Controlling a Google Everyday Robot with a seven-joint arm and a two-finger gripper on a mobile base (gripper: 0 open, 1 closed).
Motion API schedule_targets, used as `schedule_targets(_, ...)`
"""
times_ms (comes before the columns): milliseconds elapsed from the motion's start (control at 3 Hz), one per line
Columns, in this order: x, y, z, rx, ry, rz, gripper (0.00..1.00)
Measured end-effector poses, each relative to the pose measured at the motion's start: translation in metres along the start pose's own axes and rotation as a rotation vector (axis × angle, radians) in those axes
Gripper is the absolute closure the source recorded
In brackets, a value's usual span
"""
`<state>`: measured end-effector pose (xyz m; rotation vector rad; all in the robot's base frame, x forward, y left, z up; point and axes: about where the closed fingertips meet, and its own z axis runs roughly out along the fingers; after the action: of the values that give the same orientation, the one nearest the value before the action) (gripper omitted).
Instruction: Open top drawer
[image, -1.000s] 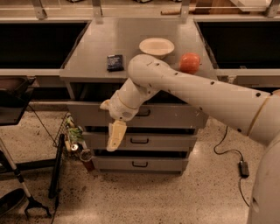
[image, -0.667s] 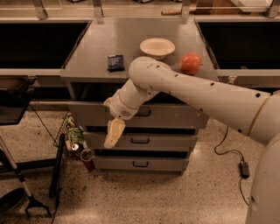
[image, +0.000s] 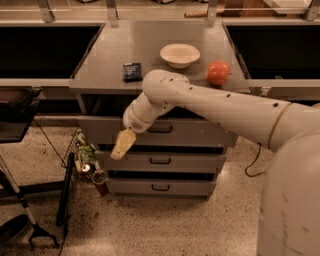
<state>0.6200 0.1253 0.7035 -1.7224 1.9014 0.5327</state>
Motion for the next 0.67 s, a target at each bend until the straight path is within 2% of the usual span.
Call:
schedule_targets(333,0.0,-0.031,0.01,0.066,0.005,0.098,0.0)
schedule_targets(667,-0.001,-0.056,0.019,0.118,0.041,0.163,0.0)
